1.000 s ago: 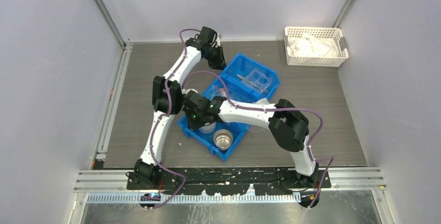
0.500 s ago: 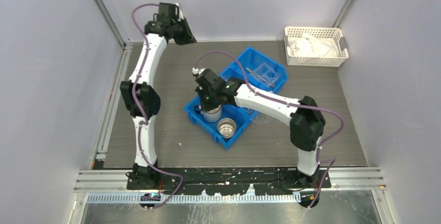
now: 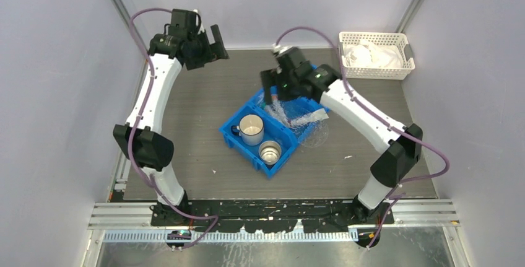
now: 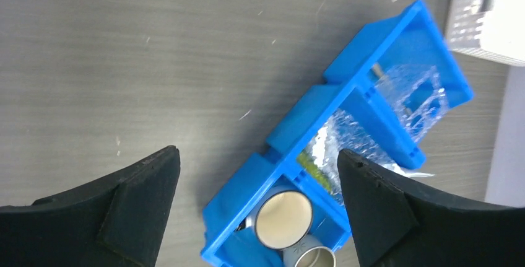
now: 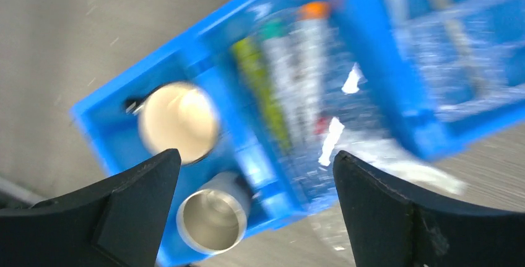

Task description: Prepare toiletry sets of a toothbrush and toothpaste on the tray

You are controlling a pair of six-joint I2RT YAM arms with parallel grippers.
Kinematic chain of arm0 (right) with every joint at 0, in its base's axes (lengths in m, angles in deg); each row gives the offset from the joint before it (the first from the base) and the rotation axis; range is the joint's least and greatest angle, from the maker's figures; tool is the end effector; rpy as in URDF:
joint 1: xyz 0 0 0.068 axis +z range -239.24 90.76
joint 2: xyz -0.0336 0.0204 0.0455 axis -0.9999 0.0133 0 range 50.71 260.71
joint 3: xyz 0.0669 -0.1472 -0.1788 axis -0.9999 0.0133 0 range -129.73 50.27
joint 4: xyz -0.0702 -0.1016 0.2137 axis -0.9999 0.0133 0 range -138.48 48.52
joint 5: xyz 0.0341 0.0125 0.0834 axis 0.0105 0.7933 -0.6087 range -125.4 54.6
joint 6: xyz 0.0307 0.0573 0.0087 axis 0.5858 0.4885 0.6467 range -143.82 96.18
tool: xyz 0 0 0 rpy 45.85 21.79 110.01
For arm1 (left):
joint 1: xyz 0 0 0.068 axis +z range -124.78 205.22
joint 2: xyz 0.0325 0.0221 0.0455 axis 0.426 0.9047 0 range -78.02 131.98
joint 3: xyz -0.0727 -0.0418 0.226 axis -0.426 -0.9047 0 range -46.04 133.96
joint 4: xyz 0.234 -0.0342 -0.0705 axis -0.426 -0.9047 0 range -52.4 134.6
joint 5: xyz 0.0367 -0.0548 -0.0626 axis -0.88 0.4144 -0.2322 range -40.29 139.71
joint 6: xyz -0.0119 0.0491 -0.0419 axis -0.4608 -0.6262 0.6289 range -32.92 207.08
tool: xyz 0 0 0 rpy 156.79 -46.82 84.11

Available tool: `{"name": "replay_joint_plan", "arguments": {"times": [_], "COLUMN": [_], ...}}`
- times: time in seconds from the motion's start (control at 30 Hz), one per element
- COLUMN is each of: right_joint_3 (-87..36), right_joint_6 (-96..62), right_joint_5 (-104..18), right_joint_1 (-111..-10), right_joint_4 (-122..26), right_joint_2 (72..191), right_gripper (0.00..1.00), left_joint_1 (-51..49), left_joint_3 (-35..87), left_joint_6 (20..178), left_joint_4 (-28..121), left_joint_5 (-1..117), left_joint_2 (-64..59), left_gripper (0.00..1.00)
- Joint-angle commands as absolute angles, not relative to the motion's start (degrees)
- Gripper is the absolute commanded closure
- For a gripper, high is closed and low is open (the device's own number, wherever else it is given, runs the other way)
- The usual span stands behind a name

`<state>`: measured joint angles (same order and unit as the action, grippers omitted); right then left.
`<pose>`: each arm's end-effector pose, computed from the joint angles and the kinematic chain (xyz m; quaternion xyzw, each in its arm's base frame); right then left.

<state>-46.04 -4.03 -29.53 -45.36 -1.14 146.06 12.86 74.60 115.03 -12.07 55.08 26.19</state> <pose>0.2606 0.2430 0.3165 -0.1748 0.9108 0.1554 0.3403 0.3655 -0.0852 0.3788 -0.1034 0.9005 -0.1847 0.3799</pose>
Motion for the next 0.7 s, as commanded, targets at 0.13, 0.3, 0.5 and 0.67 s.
{"name": "replay_joint_plan", "arguments": {"times": [0.13,0.3,0.5,0.67], "right_joint_3": [-61.79,-83.79,-101.51,-96.44], "right_joint_6": [-11.33,-7.78,-7.26,-3.57], "right_joint_5": [-24.24,-31.44,-39.44,-43.66], "right_joint_1": [-66.88,-77.91,-81.57,-83.98], "right_joint_4": [3.85,9.38,7.62,-1.79], "right_joint_2": [153.18,168.90,184.77,186.99], "right_gripper": [0.01,0.01,0.00,0.00], "left_joint_1": [12.61,10.26,7.76,1.69], "left_joint_3": [50.05,31.36,25.53,20.04], "left_joint_6": [123.63,131.77,133.91,137.42], "left_joint_4": [-15.16,-12.39,-15.53,-14.05], "left_joint_5": [46.38,42.72,44.02,43.28], "left_joint_2": [8.32,-6.76,-16.58,-24.01], "left_gripper": [0.00,0.00,0.00,0.00]}}
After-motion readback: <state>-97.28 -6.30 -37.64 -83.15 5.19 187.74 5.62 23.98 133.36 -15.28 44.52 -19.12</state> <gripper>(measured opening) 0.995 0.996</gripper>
